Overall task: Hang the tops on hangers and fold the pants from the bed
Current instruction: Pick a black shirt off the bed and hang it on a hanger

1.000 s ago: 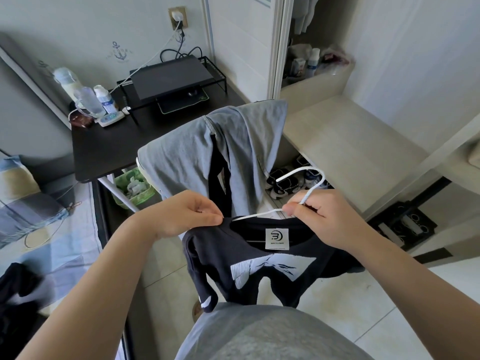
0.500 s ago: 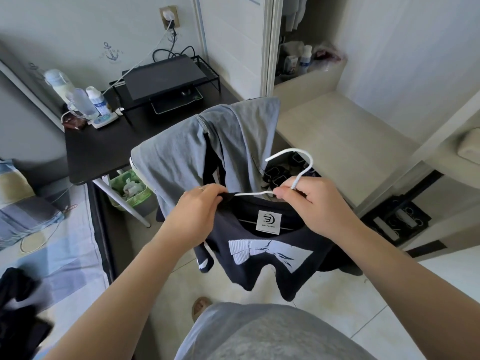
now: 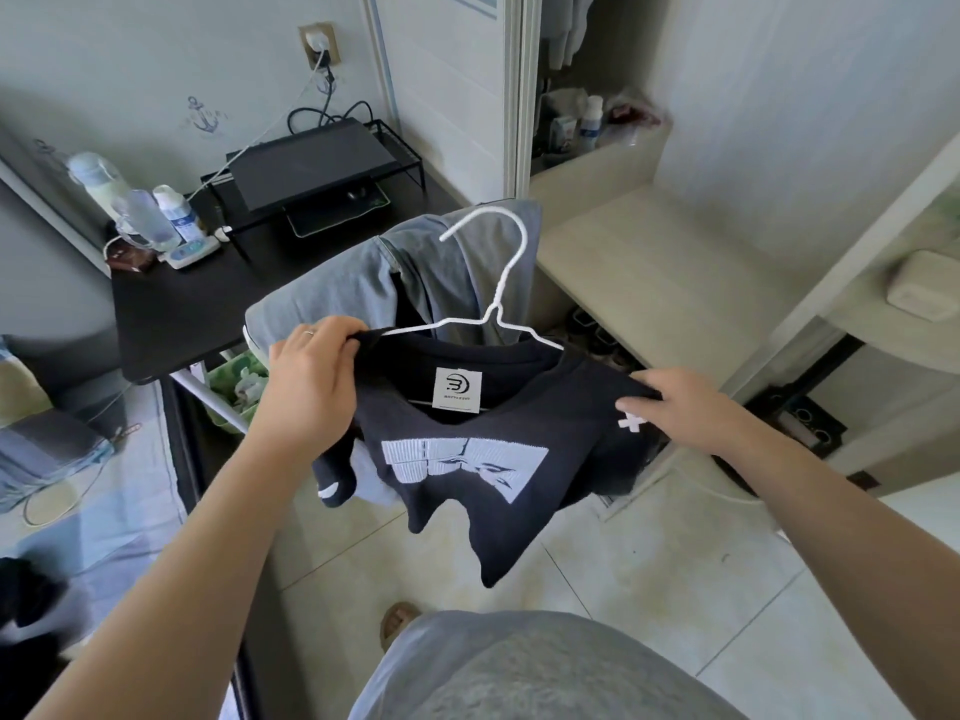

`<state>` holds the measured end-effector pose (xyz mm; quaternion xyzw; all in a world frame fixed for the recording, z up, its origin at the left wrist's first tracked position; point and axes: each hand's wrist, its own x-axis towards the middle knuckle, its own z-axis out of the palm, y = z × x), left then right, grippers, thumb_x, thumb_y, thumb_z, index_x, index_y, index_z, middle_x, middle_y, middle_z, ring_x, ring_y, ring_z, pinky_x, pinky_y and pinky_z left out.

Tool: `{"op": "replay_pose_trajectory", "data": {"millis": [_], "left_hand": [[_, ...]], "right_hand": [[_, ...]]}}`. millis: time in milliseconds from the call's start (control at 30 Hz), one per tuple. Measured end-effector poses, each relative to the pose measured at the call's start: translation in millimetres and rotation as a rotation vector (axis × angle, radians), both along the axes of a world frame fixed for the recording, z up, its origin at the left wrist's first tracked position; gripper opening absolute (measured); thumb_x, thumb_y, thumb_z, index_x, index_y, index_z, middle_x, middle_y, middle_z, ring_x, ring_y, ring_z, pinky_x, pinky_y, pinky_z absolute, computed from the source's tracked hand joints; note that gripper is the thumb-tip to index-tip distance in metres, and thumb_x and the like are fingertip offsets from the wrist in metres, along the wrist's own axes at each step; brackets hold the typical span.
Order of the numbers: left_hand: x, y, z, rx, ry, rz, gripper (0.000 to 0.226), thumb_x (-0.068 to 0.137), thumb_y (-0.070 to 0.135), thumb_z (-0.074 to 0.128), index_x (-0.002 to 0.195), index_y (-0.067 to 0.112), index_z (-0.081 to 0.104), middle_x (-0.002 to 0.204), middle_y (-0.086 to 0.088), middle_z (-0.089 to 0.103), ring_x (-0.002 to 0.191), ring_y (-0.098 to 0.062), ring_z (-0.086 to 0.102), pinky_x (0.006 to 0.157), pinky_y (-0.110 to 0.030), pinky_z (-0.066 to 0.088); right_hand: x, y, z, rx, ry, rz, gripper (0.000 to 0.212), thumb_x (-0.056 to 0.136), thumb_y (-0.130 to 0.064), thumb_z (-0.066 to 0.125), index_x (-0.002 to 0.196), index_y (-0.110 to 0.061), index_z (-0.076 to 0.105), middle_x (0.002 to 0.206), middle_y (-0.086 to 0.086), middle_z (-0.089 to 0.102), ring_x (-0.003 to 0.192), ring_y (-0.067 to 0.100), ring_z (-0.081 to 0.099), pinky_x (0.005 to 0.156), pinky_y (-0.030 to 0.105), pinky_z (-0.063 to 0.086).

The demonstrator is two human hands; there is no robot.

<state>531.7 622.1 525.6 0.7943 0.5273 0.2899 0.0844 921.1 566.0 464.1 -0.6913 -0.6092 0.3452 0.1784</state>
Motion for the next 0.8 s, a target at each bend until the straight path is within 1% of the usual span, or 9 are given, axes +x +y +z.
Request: {"op": "replay_pose_trajectory", "data": {"millis": [100,200,367,467,500,600,700,733,800], "left_hand": [[-7.3,3.3,-3.6,0.006,0.05,-0.026,0.022,0.099,0.004,0.046,0.111,0.003,0.065,0.094,-0.004,0.065,0.086,-0.036,0.055,0.085,-0.053,0.042],[-12.8,4.7,-7.6,-0.01,0.042,-0.066,0.022,0.1,0.0,0.048,0.113,0.003,0.066,0.093,-0.004,0.065,0.085,-0.036,0.055,0.083,-0.054,0.046],[-22.5,7.5,-13.0,-0.02,0.024,-0.01,0.024,0.1,-0.003,0.05,0.116,0.003,0.066,0.097,-0.009,0.068,0.088,-0.036,0.054,0.083,-0.048,0.046],[-24.5,9.7,-11.2,-0.008,0.037,-0.022,0.024,0.1,-0.002,0.049,0.114,0.004,0.067,0.087,0.0,0.062,0.08,-0.035,0.05,0.077,-0.048,0.045],[-25.0,10.7,-9.7,0.004,0.037,-0.026,0.023,0.101,-0.001,0.048,0.113,0.004,0.067,0.084,0.003,0.059,0.079,-0.035,0.049,0.076,-0.049,0.044],[-27.0,12.4,-6.2,0.035,0.066,-0.037,0.027,0.099,0.009,0.043,0.111,0.005,0.067,0.081,0.005,0.057,0.075,-0.034,0.05,0.073,-0.049,0.045],[-24.1,13.5,-8.1,0.019,0.154,-0.032,0.03,0.097,0.015,0.041,0.109,0.009,0.068,0.089,-0.001,0.068,0.078,-0.034,0.052,0.076,-0.048,0.044],[-22.4,14.0,-9.7,0.006,0.188,-0.02,0.031,0.097,0.016,0.041,0.109,0.01,0.068,0.093,-0.002,0.07,0.08,-0.035,0.052,0.077,-0.047,0.042],[-21.6,16.1,-13.8,0.002,0.171,0.013,0.028,0.098,0.013,0.042,0.109,0.008,0.067,0.088,-0.004,0.068,0.081,-0.037,0.053,0.076,-0.046,0.04]], "right_hand": [[-0.1,-0.5,-3.0,0.074,0.017,-0.087,0.017,0.091,-0.028,0.068,0.074,-0.026,0.067,0.067,0.0,0.069,0.068,0.023,0.066,0.063,0.034,0.047],[1.2,1.9,1.1,0.101,-0.001,-0.099,0.015,0.09,-0.022,0.07,0.075,-0.02,0.068,0.064,0.002,0.066,0.066,0.025,0.063,0.061,0.033,0.042],[7.4,3.3,18.0,0.084,0.053,-0.022,0.01,0.088,-0.012,0.072,0.084,-0.021,0.071,0.074,0.0,0.069,0.069,0.014,0.062,0.068,0.032,0.045],[12.3,5.1,25.5,0.052,0.153,-0.052,0.027,0.089,-0.004,0.069,0.089,-0.031,0.071,0.076,-0.015,0.073,0.068,-0.002,0.066,0.064,0.02,0.047],[14.4,5.7,26.6,0.041,0.18,-0.073,0.033,0.09,-0.002,0.068,0.091,-0.035,0.071,0.079,-0.019,0.074,0.071,-0.004,0.068,0.067,0.02,0.049],[15.9,5.3,25.7,0.058,0.198,-0.149,0.035,0.09,-0.004,0.068,0.088,-0.039,0.073,0.084,-0.017,0.076,0.079,-0.001,0.07,0.078,0.029,0.051],[7.2,7.8,24.9,0.193,0.193,-0.297,0.022,0.09,-0.013,0.071,0.087,-0.035,0.073,0.087,-0.006,0.075,0.089,0.017,0.07,0.086,0.032,0.051],[2.4,8.6,27.6,0.248,0.205,-0.327,0.022,0.09,-0.016,0.071,0.086,-0.038,0.072,0.087,-0.007,0.074,0.089,0.017,0.069,0.083,0.026,0.051],[-5.3,8.8,34.0,0.346,0.231,-0.317,0.028,0.089,-0.019,0.071,0.08,-0.046,0.071,0.085,-0.013,0.071,0.08,0.005,0.066,0.071,0.009,0.046]]}}
